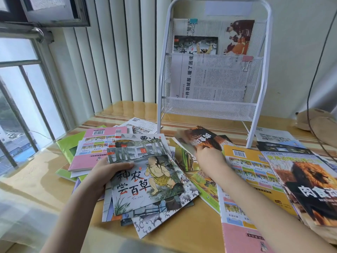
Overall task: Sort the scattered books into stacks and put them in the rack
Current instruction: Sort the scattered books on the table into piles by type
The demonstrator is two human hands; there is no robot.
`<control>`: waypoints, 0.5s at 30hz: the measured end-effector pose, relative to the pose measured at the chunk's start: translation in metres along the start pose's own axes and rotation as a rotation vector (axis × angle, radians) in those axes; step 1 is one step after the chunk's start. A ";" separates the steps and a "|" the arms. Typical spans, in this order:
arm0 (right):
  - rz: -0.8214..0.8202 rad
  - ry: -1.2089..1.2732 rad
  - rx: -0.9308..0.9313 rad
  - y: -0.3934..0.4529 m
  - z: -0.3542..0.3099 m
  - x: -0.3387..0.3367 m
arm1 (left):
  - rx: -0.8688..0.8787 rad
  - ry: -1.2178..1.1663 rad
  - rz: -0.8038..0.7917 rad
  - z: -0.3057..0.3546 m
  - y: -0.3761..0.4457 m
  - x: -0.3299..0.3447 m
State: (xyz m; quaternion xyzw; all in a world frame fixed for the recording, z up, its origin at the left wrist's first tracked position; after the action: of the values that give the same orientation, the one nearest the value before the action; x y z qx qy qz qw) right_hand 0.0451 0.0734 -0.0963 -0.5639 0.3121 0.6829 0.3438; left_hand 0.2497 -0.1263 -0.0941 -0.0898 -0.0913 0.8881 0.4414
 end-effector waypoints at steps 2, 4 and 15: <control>0.057 -0.024 -0.026 -0.002 0.001 -0.009 | 0.000 0.005 -0.006 0.000 0.000 0.000; 0.127 0.017 -0.026 -0.008 0.009 -0.016 | 0.000 0.002 -0.006 0.000 0.000 -0.001; 0.416 0.238 -0.145 -0.043 0.021 -0.011 | 0.017 0.001 -0.002 0.001 -0.001 0.000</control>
State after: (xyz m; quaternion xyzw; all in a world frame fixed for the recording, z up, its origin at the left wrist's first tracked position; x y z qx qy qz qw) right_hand 0.0702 0.1141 -0.0833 -0.5870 0.4100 0.6884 0.1154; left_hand 0.2500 -0.1260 -0.0926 -0.0865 -0.0837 0.8885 0.4429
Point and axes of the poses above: each hand's wrist, its own y-axis towards the middle knuckle, its own x-axis out of the palm, z = x × y, the point moved 4 cm from there along y, towards the middle knuckle, and after that the axes turned 3 degrees about y, right-handed, at the moved point
